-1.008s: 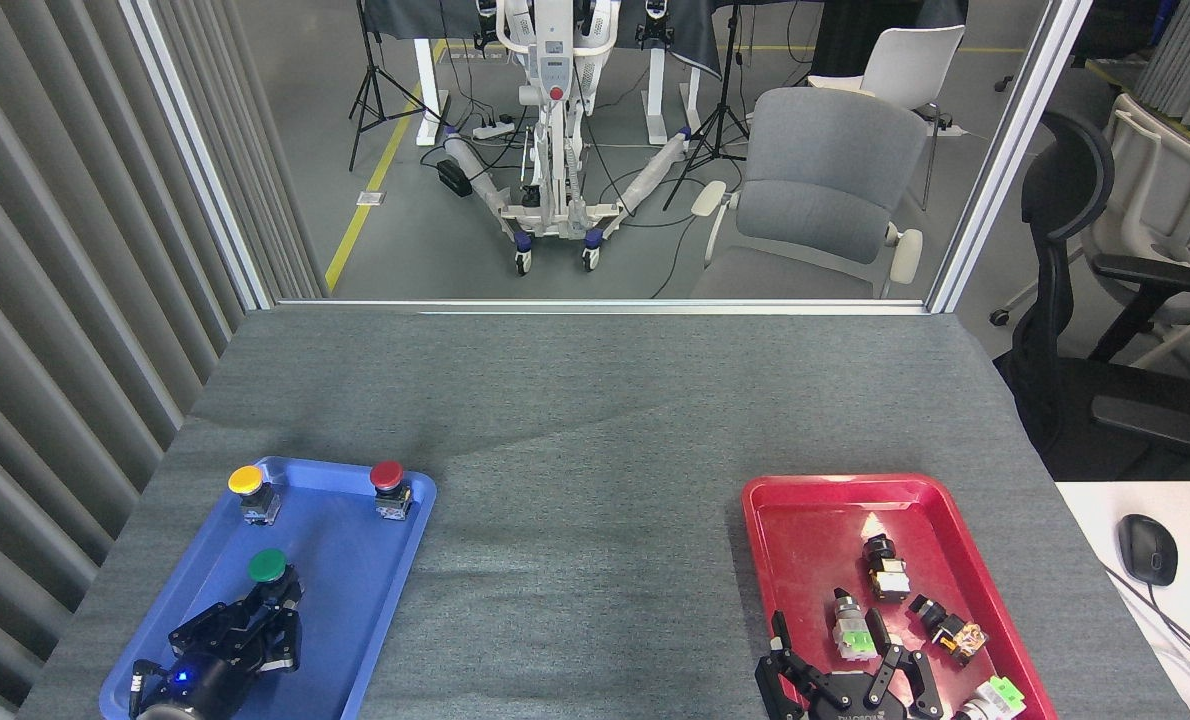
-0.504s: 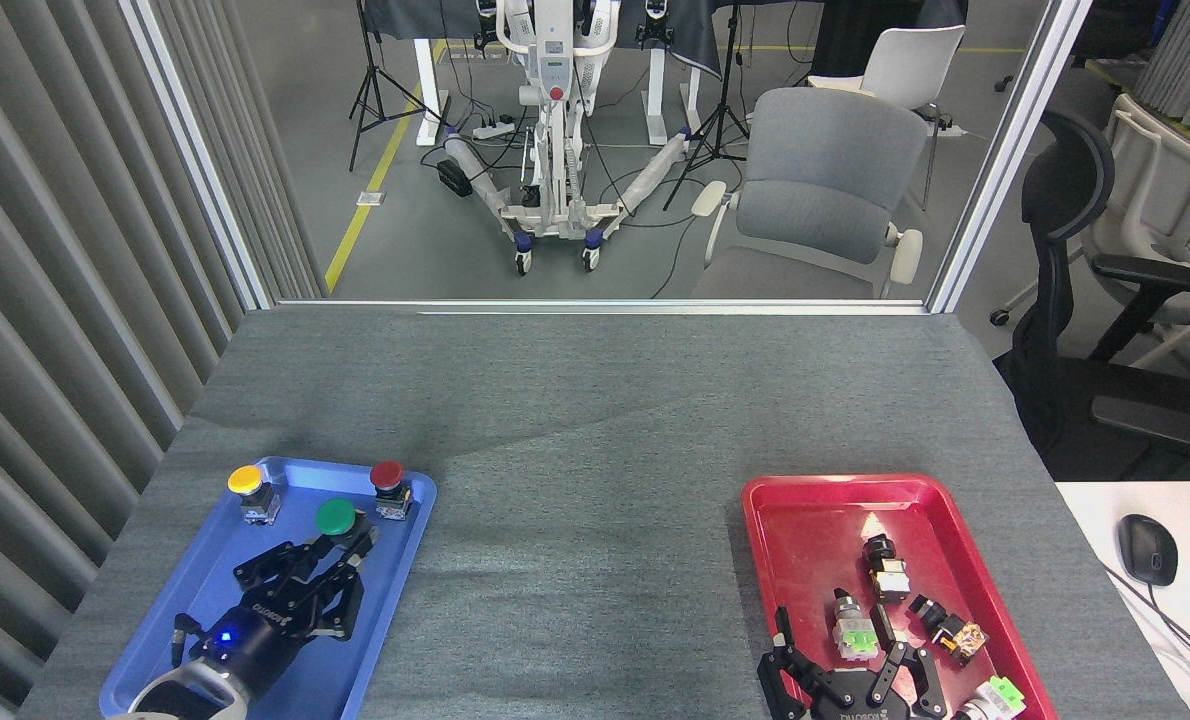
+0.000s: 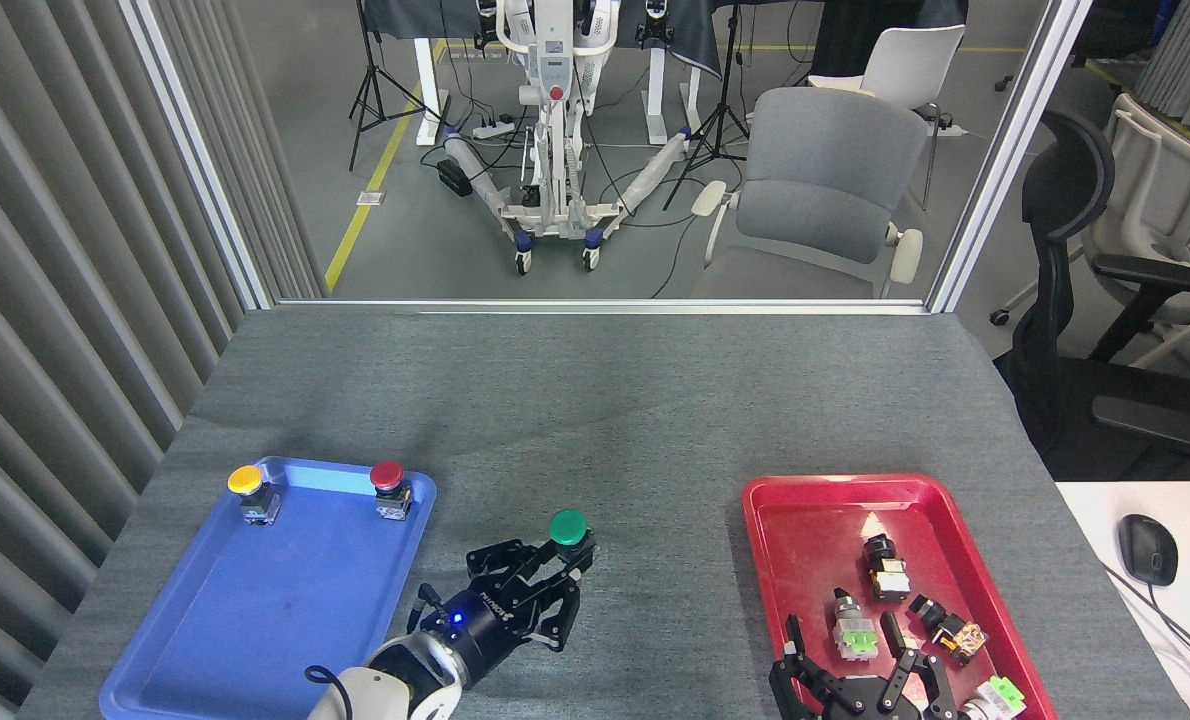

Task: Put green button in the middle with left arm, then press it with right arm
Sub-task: 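Carry the green button off the tray to the table middle, then release the button, withdraw left gripper, raise right gripper toward it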

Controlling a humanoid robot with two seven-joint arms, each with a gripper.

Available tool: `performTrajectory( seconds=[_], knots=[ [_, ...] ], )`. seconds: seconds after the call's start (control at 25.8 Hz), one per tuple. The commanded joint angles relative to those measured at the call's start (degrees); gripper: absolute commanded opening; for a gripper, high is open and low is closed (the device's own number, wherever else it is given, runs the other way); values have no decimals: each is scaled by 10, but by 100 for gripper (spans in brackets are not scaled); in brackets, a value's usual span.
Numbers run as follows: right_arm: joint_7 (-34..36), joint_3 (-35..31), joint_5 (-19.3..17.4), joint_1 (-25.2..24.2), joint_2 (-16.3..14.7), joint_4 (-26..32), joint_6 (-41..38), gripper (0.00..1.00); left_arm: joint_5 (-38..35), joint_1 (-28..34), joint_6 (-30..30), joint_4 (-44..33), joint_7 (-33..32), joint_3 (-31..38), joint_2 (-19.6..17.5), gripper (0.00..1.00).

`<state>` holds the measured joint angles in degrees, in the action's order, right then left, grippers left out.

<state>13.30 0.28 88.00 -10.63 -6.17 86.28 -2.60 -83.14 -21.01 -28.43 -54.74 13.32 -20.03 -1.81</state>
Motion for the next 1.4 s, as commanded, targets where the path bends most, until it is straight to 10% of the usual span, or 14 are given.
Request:
performTrajectory(
  seconds=[0.0,0.58,0.81,0.89,1.16,1.36],
  knots=[
    [-2,1,0,1,-3,-5,1,100,-14,-8,19,34,3,-20,17,0],
    [-5,6,2,1,-2,-5,1,100,-9,-7,62,82,3,-47,23,12],
    [-5,7,2,1,-2,-5,1,100,-4,-6,67,85,3,-47,30,90],
    [-5,10,2,-1,-2,-4,2,100,-4,-3,64,74,2,-47,30,98],
    [-15,29,2,-1,3,-4,27,100,1,26,58,2,1,-40,11,99],
    [-14,53,2,7,5,-8,29,99,108,96,61,-140,0,2,-93,99]
  ],
)
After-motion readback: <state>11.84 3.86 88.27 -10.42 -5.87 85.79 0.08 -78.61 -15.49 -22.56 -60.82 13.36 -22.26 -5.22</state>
